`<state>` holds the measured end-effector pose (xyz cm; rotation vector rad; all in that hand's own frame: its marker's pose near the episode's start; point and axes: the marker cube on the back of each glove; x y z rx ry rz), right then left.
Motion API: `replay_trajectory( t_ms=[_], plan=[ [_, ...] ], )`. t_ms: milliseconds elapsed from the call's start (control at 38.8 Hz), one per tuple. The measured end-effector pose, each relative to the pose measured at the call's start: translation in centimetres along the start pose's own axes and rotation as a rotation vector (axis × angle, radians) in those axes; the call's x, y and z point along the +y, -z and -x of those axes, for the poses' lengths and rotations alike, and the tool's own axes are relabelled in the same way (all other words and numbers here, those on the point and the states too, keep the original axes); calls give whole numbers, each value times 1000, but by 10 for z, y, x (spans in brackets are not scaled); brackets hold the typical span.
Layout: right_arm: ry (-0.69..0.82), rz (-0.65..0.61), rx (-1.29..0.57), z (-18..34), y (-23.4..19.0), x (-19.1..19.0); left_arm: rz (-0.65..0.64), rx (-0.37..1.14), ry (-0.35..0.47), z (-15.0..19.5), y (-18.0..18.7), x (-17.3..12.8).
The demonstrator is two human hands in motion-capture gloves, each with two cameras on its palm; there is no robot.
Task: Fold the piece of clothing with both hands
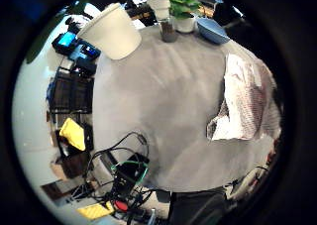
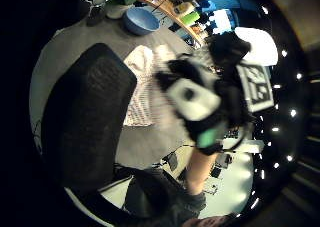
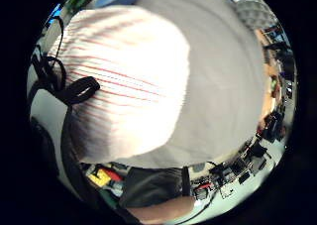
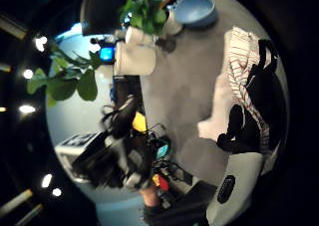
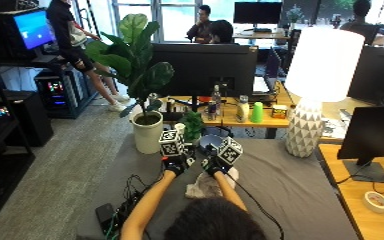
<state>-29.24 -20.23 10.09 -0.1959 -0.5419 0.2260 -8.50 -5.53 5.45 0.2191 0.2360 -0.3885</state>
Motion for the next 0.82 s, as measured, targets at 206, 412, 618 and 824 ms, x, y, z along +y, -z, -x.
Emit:
replay_trajectory(
  t_ms=[206, 412, 618, 824],
  plan=[
    [120, -1, -288, 4, -15, -14, 29, 62, -55, 7, 1, -2],
    [197, -189, -187, -27, 67, 6, 114, 91, -82, 4, -29, -23],
    [313, -343, -91, -65, 105, -2, 107, 8, -123, -10, -32, -18],
    [112, -328, 81, -88, 102, 17, 130, 23, -151, -15, -28, -20]
  ],
)
